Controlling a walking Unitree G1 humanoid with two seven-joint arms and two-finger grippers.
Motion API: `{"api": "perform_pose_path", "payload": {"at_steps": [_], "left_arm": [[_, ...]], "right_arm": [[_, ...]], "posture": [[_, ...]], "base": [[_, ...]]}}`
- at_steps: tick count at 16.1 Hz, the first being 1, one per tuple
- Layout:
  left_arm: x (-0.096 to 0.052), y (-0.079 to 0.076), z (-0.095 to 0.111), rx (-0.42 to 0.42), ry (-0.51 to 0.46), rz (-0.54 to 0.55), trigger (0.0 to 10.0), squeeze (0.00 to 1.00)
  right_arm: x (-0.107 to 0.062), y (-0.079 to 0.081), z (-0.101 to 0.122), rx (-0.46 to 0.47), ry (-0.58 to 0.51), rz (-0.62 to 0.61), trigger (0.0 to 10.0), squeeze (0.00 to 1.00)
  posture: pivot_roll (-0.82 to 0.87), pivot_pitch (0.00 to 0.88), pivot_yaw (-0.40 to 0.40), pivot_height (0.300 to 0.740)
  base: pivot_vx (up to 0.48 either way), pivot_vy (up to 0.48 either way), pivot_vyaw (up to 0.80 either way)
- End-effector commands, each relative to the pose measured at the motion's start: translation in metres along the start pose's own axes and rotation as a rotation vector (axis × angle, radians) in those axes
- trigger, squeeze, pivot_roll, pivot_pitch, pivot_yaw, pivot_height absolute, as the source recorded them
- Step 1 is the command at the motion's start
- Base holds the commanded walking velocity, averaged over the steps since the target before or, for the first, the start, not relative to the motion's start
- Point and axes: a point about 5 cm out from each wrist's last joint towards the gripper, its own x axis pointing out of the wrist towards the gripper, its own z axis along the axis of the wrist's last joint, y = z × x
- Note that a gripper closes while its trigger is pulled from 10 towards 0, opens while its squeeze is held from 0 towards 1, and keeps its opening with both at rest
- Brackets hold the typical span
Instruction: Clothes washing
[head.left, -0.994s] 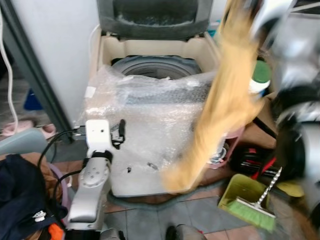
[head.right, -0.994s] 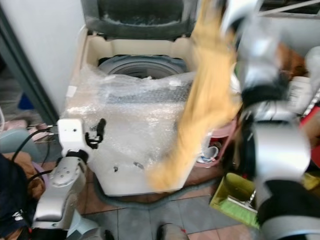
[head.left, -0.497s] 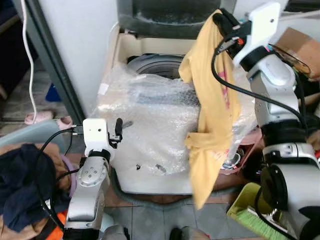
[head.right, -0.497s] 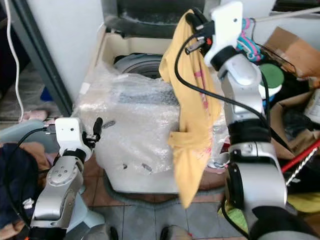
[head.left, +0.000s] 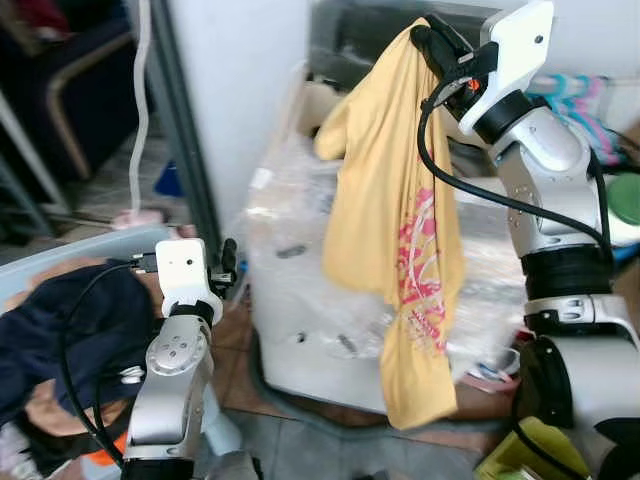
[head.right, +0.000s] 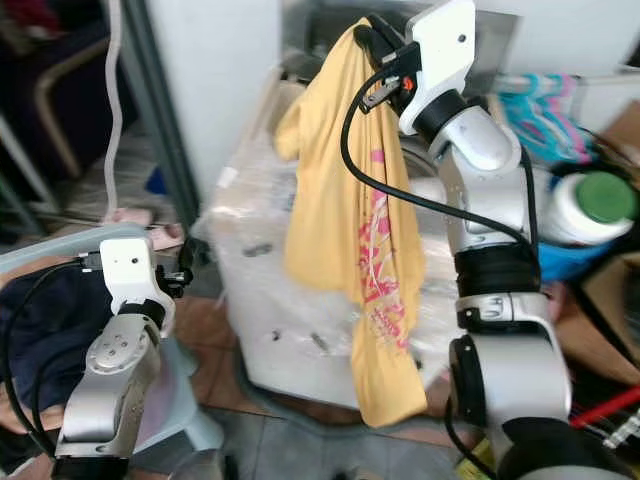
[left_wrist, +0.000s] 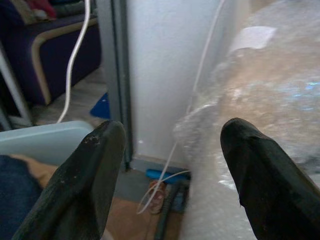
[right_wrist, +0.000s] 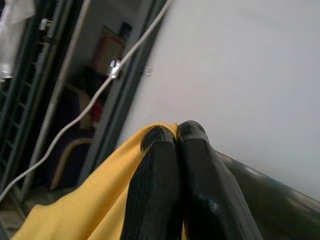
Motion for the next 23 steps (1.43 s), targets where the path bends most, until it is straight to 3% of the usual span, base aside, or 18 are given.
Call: {"api": "perform_pose_path", "payload": {"at_steps": [1,5,7,9,10,11,15,16,18,19,20,21,23], "left_arm": [[0.000,-0.001,0.000,-0.001,0.007,-0.002,10.0,0.00],[0.000,-0.003,-0.002,-0.008,0.015,-0.009,10.0,0.00],[0.000,-0.003,-0.002,-0.017,0.017,-0.004,10.0,0.00],[-0.001,-0.002,-0.002,-0.016,0.021,0.010,10.0,0.00],[-0.001,-0.002,-0.003,-0.017,0.023,0.012,10.0,0.00],[-0.002,-0.001,-0.003,-0.018,0.024,0.013,10.0,0.00],[-0.002,-0.003,-0.003,-0.019,0.026,0.011,10.0,0.00],[-0.003,-0.003,-0.003,-0.018,0.029,0.009,10.0,0.00],[-0.002,-0.003,-0.003,-0.015,0.032,0.003,10.0,0.00],[-0.002,-0.005,-0.003,-0.015,0.033,-0.006,10.0,0.00],[-0.002,-0.006,-0.003,-0.015,0.033,-0.011,10.0,0.00],[-0.002,-0.006,-0.003,-0.014,0.031,-0.013,10.0,0.00],[-0.004,-0.005,-0.003,-0.015,0.034,-0.006,10.0,0.00]], "right_arm": [[0.010,-0.007,0.021,-0.063,-0.058,0.017,10.0,0.00],[0.030,-0.028,0.049,-0.142,-0.083,0.028,10.0,0.00],[0.041,-0.064,0.081,-0.217,-0.095,-0.204,10.0,0.00],[0.033,-0.098,0.119,-0.304,-0.169,-0.461,10.0,0.00],[0.029,-0.104,0.126,-0.335,-0.194,-0.500,10.0,0.00],[0.028,-0.104,0.121,-0.316,-0.179,-0.490,10.0,0.00],[0.017,-0.077,0.021,-0.163,0.142,-0.319,10.0,0.00],[0.003,-0.055,-0.026,-0.093,0.307,-0.215,10.0,0.00],[-0.008,-0.041,-0.049,-0.044,0.388,-0.133,10.0,0.00],[-0.017,-0.035,-0.063,-0.009,0.453,-0.100,10.0,1.00],[-0.022,-0.035,-0.066,-0.007,0.466,-0.096,10.0,1.00],[-0.022,-0.040,-0.057,0.014,0.389,-0.134,10.0,1.00],[-0.027,-0.043,-0.035,0.140,0.224,-0.123,10.0,1.00]], "posture": [[-0.04,0.000,-0.019,0.740],[-0.04,0.000,-0.021,0.740],[-0.04,0.000,-0.026,0.740],[-0.03,0.000,-0.031,0.740],[-0.03,0.000,-0.033,0.740],[-0.03,0.000,-0.035,0.740],[-0.03,0.000,-0.031,0.740],[-0.03,0.000,-0.028,0.740],[-0.04,0.000,-0.023,0.740],[-0.04,0.000,-0.020,0.740],[-0.04,0.000,-0.020,0.740],[-0.04,0.000,-0.022,0.740],[-0.04,0.000,-0.025,0.740]], "base": [[0.311,0.000,0.53],[0.313,0.000,0.36],[0.152,0.000,0.00],[0.000,0.000,0.00],[0.000,0.000,0.00],[0.000,0.000,0.00],[0.000,0.000,0.00],[0.000,0.000,0.00],[0.000,0.000,0.00],[0.000,0.000,0.00],[0.000,0.000,0.00],[0.000,0.000,0.00],[0.000,0.000,0.00]]}}
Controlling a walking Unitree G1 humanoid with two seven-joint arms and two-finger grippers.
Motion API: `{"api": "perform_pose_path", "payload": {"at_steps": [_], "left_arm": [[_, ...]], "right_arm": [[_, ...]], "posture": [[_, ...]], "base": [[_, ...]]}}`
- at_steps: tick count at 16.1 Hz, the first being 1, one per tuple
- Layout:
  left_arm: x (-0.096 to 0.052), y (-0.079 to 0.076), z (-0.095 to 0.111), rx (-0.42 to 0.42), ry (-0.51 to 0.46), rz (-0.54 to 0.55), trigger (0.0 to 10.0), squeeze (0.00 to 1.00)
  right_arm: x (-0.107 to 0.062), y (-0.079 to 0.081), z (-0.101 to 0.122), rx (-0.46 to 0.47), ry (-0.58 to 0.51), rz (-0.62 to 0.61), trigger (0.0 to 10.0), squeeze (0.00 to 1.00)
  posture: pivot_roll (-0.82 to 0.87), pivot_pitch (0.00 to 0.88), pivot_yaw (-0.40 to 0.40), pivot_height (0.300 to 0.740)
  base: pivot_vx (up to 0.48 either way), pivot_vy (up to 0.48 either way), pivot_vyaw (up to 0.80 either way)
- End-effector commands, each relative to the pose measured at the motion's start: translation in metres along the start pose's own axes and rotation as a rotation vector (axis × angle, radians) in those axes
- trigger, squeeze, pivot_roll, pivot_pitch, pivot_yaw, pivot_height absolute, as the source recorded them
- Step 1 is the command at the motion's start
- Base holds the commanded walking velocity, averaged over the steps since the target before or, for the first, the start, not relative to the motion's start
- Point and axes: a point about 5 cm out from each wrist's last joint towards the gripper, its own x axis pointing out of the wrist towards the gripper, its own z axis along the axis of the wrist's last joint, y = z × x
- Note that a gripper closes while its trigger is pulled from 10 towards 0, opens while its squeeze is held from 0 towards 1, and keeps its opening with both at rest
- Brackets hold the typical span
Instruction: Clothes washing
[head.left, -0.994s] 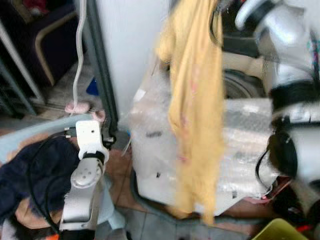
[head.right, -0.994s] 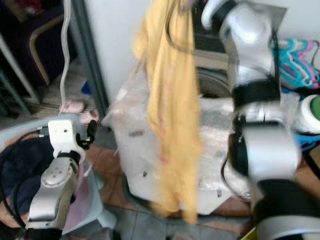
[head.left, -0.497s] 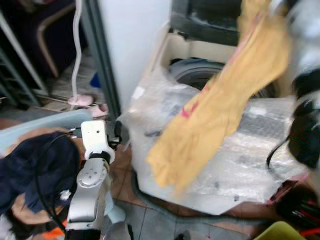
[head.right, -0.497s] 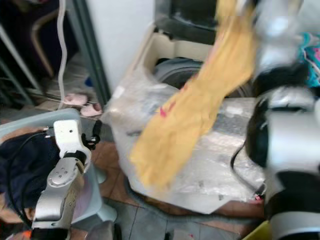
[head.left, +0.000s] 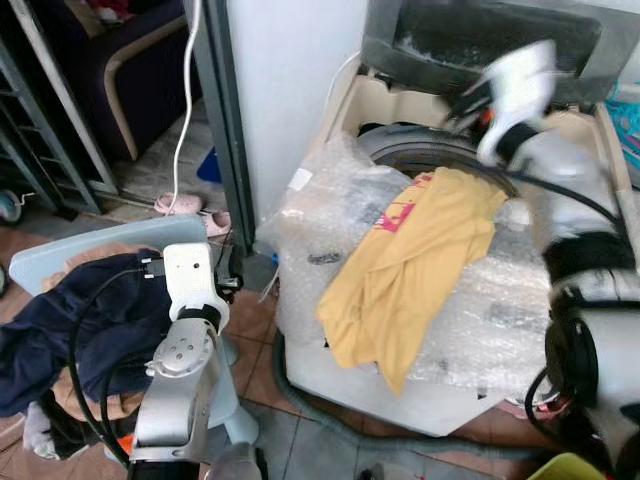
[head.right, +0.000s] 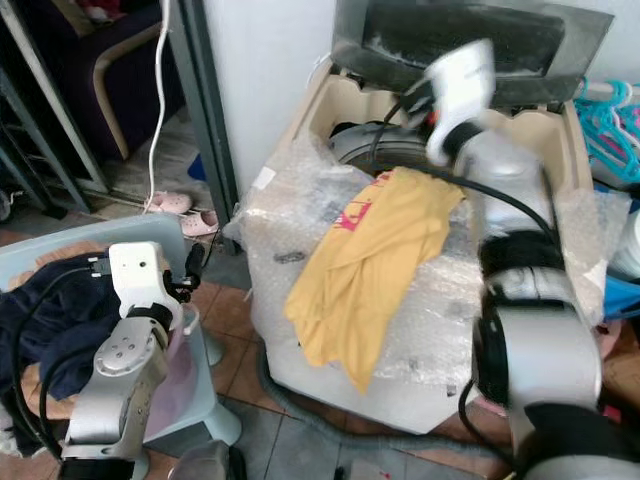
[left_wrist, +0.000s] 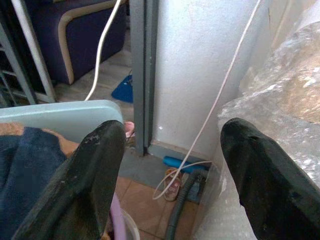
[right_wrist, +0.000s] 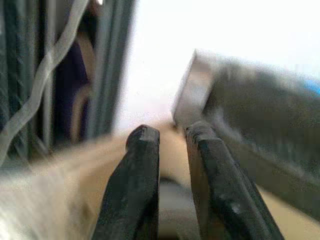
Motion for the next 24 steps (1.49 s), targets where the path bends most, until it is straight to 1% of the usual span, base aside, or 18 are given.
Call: {"api": "perform_pose_path", "payload": {"at_steps": [1,2,3,4,5,6,7,8,10,11,12,13,17,19,20,22,24], "left_arm": [[-0.002,0.000,0.003,0.007,-0.008,-0.003,10.0,0.00],[-0.003,0.000,0.003,0.006,-0.007,-0.002,10.0,0.00],[-0.004,0.001,0.002,0.005,-0.004,-0.003,10.0,0.00],[-0.004,0.001,0.001,0.005,0.002,-0.013,10.0,0.00],[-0.004,-0.001,0.001,0.006,0.006,-0.025,10.0,0.00],[-0.003,-0.001,0.001,0.006,0.006,-0.029,10.0,0.00],[-0.003,-0.002,0.001,0.008,0.003,-0.034,10.0,0.00],[-0.002,-0.003,0.002,0.009,0.002,-0.036,10.0,0.00],[-0.003,-0.003,0.002,0.017,-0.002,-0.038,10.0,0.00],[-0.004,-0.002,0.002,0.018,-0.002,-0.036,10.0,0.00],[-0.004,-0.001,0.002,0.019,-0.001,-0.032,10.0,0.00],[-0.004,-0.001,0.003,0.021,-0.002,-0.031,10.0,0.00],[-0.002,0.000,0.003,0.031,-0.005,-0.033,10.0,0.00],[0.000,0.000,0.006,0.040,-0.012,-0.043,10.0,0.00],[-0.001,-0.002,0.007,0.043,-0.016,-0.045,10.0,0.00],[-0.003,-0.001,0.005,0.035,-0.010,-0.030,10.0,0.00],[-0.002,-0.001,0.006,0.030,-0.012,-0.021,10.0,0.00]], "right_arm": [[-0.010,0.000,0.008,0.060,-0.043,0.063,10.0,1.00],[-0.022,0.008,0.001,0.090,-0.036,0.158,10.0,1.00],[-0.039,0.024,-0.013,0.103,0.041,0.299,10.0,1.00],[-0.056,0.042,-0.030,0.064,0.137,0.456,10.0,1.00],[-0.071,0.057,-0.047,0.012,0.226,0.568,10.0,1.00],[-0.075,0.060,-0.054,-0.007,0.255,0.585,10.0,1.00],[-0.079,0.061,-0.076,-0.102,0.329,0.571,10.0,1.00],[-0.079,0.060,-0.081,-0.139,0.345,0.553,10.0,1.00],[-0.081,0.056,-0.096,-0.275,0.418,0.490,10.0,1.00],[-0.083,0.059,-0.097,-0.319,0.436,0.464,0.0,0.98],[-0.085,0.065,-0.096,-0.358,0.455,0.462,0.0,0.36],[-0.084,0.066,-0.097,-0.391,0.453,0.465,0.0,0.00],[-0.082,0.059,-0.102,-0.492,0.450,0.448,0.0,0.00],[-0.080,0.057,-0.098,-0.498,0.445,0.424,0.0,0.00],[-0.080,0.054,-0.098,-0.483,0.443,0.422,0.0,0.00],[-0.082,0.050,-0.098,-0.485,0.446,0.442,0.0,0.00],[-0.080,0.045,-0.092,-0.482,0.442,0.492,0.0,0.00]], "posture": [[-0.04,0.000,-0.028,0.740],[-0.04,0.000,-0.026,0.740],[-0.04,0.000,-0.024,0.740],[-0.05,0.000,-0.016,0.740],[-0.05,0.000,-0.014,0.740],[-0.05,0.000,-0.012,0.740],[-0.05,0.000,-0.009,0.740],[-0.05,0.000,-0.009,0.740],[-0.04,0.000,-0.010,0.740],[-0.04,0.000,-0.014,0.740],[-0.03,0.000,-0.016,0.740],[-0.03,0.000,-0.016,0.740],[-0.03,0.000,-0.010,0.740],[-0.02,0.000,0.003,0.740],[-0.01,0.000,-0.005,0.740],[-0.01,0.000,-0.015,0.740],[-0.01,0.000,-0.024,0.740]], "base": [[0.000,0.000,0.00],[0.000,0.000,0.00],[0.000,0.000,0.00],[0.000,0.000,0.00],[0.000,0.000,0.00],[0.000,0.000,0.00],[0.000,0.000,0.00],[0.000,0.000,0.00],[0.000,0.000,0.00],[0.000,0.000,0.00],[0.000,0.000,0.00],[0.000,0.000,0.00],[0.000,0.000,0.00],[0.000,0.000,0.00],[0.000,0.000,0.00],[0.000,0.000,0.00],[0.000,0.000,0.00]]}}
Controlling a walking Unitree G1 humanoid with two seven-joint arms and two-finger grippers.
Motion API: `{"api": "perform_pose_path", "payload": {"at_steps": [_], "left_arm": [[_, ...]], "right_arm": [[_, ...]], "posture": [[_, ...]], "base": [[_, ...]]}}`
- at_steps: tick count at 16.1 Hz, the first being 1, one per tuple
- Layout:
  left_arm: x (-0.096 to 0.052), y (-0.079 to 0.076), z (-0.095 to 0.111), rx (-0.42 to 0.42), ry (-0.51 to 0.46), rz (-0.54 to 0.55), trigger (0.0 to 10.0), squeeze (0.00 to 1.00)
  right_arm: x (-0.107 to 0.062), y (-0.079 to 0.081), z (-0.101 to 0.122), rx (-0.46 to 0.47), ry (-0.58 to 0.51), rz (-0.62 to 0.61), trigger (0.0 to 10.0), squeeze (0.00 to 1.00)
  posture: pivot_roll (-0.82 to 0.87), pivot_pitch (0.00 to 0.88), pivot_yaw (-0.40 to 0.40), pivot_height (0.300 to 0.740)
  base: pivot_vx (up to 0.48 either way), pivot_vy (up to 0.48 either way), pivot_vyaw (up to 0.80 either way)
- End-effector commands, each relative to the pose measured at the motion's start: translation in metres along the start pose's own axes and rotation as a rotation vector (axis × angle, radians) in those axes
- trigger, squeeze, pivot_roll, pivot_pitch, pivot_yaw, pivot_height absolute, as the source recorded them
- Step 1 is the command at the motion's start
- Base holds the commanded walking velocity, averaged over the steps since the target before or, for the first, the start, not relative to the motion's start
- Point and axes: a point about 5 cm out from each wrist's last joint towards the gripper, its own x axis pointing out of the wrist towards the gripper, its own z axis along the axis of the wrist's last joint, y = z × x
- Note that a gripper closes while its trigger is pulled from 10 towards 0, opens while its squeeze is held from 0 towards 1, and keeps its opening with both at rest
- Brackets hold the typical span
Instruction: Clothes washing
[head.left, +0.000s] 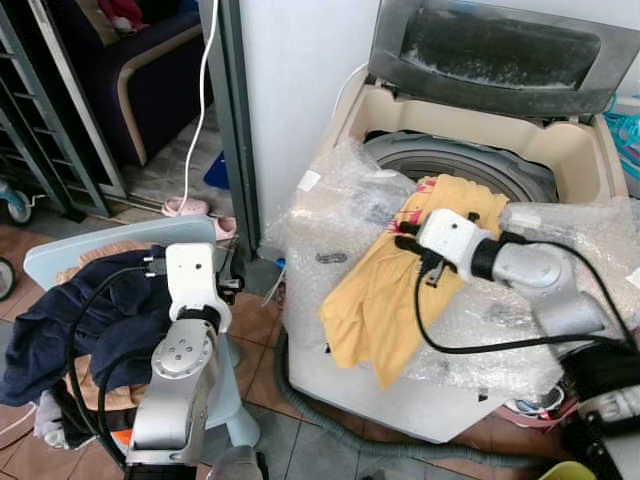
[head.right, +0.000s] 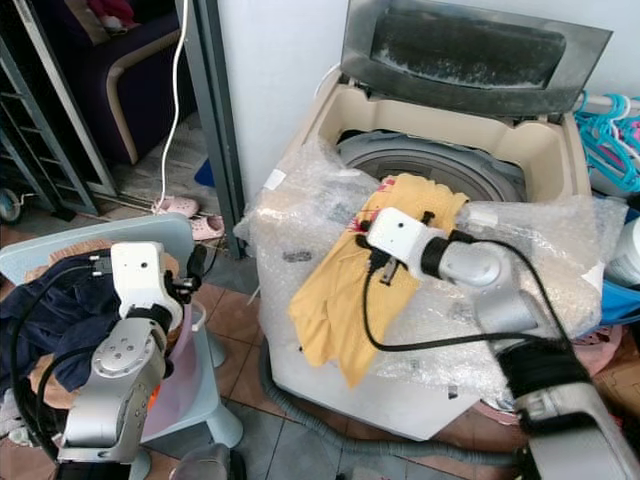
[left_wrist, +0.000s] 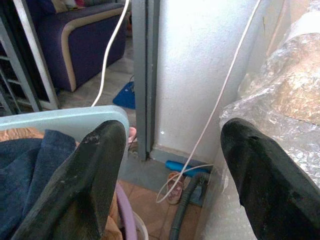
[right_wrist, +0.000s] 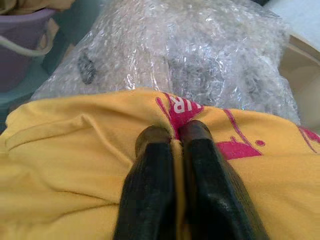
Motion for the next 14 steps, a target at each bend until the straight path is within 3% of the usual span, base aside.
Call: {"api": "perform_pose_path", "payload": {"at_steps": [1,3,6,7,9,10,12,14], "left_arm": [[0.000,0.000,0.003,0.002,-0.008,0.010,10.0,0.00],[0.000,0.000,0.003,-0.004,-0.006,0.015,10.0,0.00],[0.001,-0.001,0.003,-0.009,-0.007,0.017,10.0,0.00],[0.002,-0.001,0.003,-0.010,-0.008,0.017,10.0,0.00],[0.002,-0.002,0.003,-0.011,-0.009,0.017,10.0,0.00],[0.002,-0.003,0.004,-0.014,-0.012,0.024,10.0,0.00],[0.001,0.000,0.001,-0.023,-0.004,0.057,10.0,0.00],[0.003,0.000,0.002,-0.008,-0.012,0.056,10.0,0.00]], "right_arm": [[-0.014,-0.020,-0.005,0.006,0.042,-0.014,0.0,0.00],[-0.021,-0.045,-0.003,-0.005,0.061,-0.086,0.0,0.00],[-0.032,-0.093,0.018,-0.042,0.018,-0.309,0.0,0.00],[-0.037,-0.116,0.046,-0.093,-0.091,-0.452,0.0,0.00],[-0.045,-0.137,0.082,-0.120,-0.264,-0.610,0.0,0.00],[-0.056,-0.152,0.109,-0.175,-0.378,-0.747,0.0,0.00],[-0.066,-0.162,0.132,-0.228,-0.468,-0.902,0.0,0.00],[-0.054,-0.157,0.120,-0.206,-0.413,-0.881,0.0,0.00]], "posture": [[-0.01,0.000,-0.029,0.740],[-0.01,0.000,-0.034,0.740],[-0.02,0.000,-0.038,0.740],[-0.02,0.000,-0.040,0.740],[-0.02,0.000,-0.044,0.740],[-0.03,0.000,-0.054,0.740],[-0.04,0.000,-0.053,0.740],[-0.04,0.000,-0.048,0.740]], "base": [[0.000,0.000,0.00],[0.000,0.000,0.00],[0.000,0.000,0.00],[0.000,0.000,0.00],[0.000,0.000,0.00],[0.000,0.000,0.00],[0.000,0.000,0.00],[0.000,0.000,0.00]]}}
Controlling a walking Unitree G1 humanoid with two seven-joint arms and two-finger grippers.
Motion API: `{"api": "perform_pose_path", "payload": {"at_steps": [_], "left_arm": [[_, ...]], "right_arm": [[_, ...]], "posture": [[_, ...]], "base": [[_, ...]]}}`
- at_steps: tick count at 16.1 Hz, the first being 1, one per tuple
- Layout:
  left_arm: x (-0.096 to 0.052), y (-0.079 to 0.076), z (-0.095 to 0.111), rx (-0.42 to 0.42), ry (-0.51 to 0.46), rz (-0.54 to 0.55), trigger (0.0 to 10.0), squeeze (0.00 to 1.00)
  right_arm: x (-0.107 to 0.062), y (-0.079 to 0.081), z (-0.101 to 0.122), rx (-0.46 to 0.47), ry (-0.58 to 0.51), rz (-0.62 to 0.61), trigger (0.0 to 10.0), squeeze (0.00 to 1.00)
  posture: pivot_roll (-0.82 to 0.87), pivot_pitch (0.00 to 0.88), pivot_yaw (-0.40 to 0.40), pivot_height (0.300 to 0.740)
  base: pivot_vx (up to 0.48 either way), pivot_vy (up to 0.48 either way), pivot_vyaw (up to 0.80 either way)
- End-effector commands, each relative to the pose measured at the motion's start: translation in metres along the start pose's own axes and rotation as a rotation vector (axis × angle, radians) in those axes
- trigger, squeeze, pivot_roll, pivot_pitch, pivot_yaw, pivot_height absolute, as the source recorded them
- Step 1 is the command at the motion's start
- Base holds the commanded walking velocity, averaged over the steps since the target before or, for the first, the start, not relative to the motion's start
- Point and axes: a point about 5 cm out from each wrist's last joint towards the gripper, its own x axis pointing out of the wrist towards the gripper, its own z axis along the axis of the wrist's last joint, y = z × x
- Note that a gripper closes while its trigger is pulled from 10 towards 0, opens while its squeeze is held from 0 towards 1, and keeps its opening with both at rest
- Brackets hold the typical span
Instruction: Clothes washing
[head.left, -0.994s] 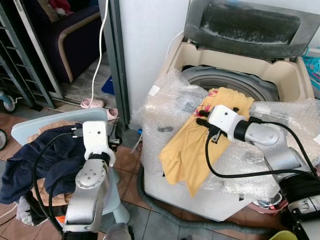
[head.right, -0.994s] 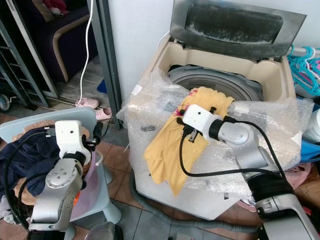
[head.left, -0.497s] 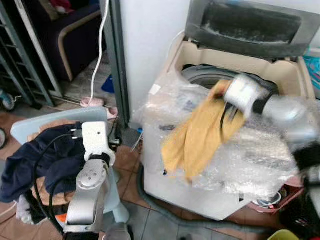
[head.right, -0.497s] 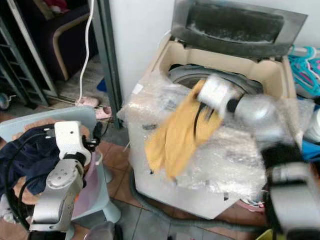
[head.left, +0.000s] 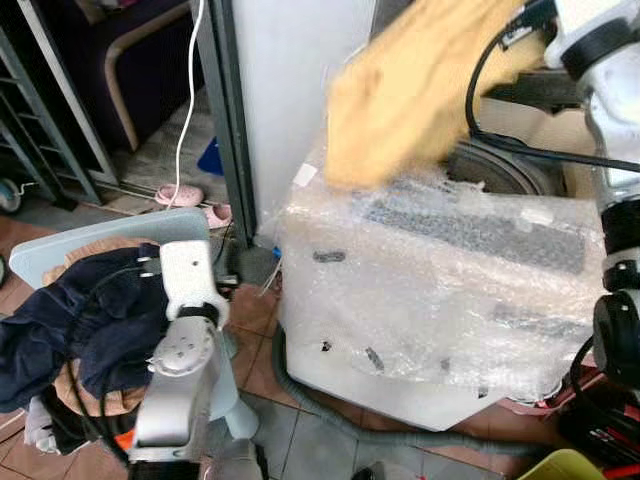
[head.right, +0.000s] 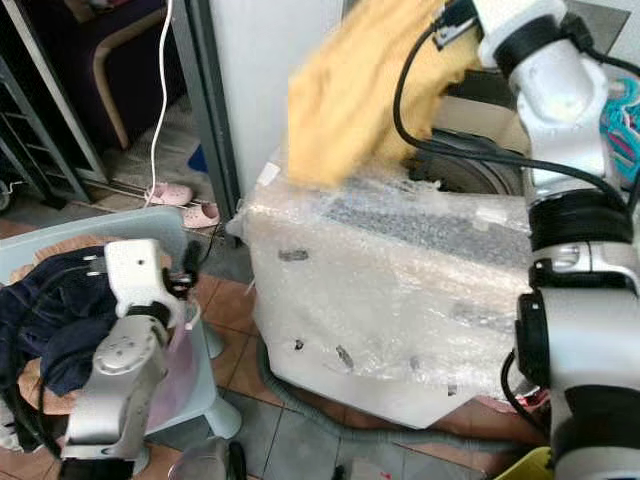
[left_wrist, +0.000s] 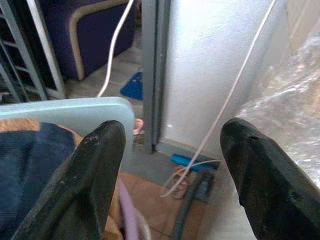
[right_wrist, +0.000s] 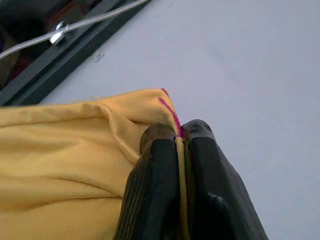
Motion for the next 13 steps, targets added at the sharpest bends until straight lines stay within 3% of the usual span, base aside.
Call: {"api": "perform_pose_path", "payload": {"at_steps": [1,2,3,6,9,10,11,12,13], "left_arm": [[0.001,-0.003,0.001,0.013,-0.008,-0.008,10.0,0.00],[0.001,-0.002,0.001,0.014,-0.008,-0.006,10.0,0.00],[0.001,-0.002,0.000,0.015,-0.005,-0.001,10.0,0.00],[0.001,-0.001,0.001,0.022,-0.007,0.001,10.0,0.00],[0.000,0.002,0.002,0.043,-0.024,0.027,10.0,0.00],[-0.003,0.007,0.008,0.057,-0.055,0.050,10.0,0.00],[-0.008,0.015,0.017,0.091,-0.101,0.088,10.0,0.00],[-0.009,0.016,0.018,0.096,-0.107,0.093,10.0,0.00],[-0.014,0.021,0.020,0.105,-0.111,0.118,10.0,0.00]], "right_arm": [[-0.007,0.015,-0.018,-0.001,0.092,0.062,2.5,0.00],[-0.016,0.034,-0.038,-0.011,0.213,0.141,10.0,0.53],[-0.028,0.044,-0.055,0.059,0.312,0.159,10.0,1.00],[-0.031,0.049,-0.058,0.124,0.332,0.100,10.0,1.00],[-0.022,0.056,-0.037,0.290,0.192,-0.038,10.0,1.00],[-0.020,0.074,-0.026,0.353,0.124,-0.039,10.0,1.00],[-0.021,0.103,-0.016,0.418,0.078,-0.024,10.0,1.00],[-0.021,0.106,-0.015,0.427,0.074,-0.021,10.0,1.00],[-0.023,0.121,-0.008,0.421,0.050,-0.012,10.0,1.00]], "posture": [[-0.03,0.000,-0.047,0.740],[-0.04,0.000,-0.044,0.740],[-0.03,0.000,-0.042,0.740],[-0.03,0.000,-0.040,0.740],[0.02,0.000,-0.074,0.740],[0.08,0.000,-0.111,0.740],[0.14,0.000,-0.135,0.740],[0.14,0.000,-0.135,0.740],[0.26,0.000,-0.185,0.740]], "base": [[0.000,0.000,0.00],[0.000,0.000,0.00],[0.000,0.000,0.00],[0.000,0.000,0.00],[0.000,0.000,0.00],[0.000,0.000,0.00],[0.000,0.000,0.00],[0.000,0.000,0.00],[0.000,0.000,0.00]]}}
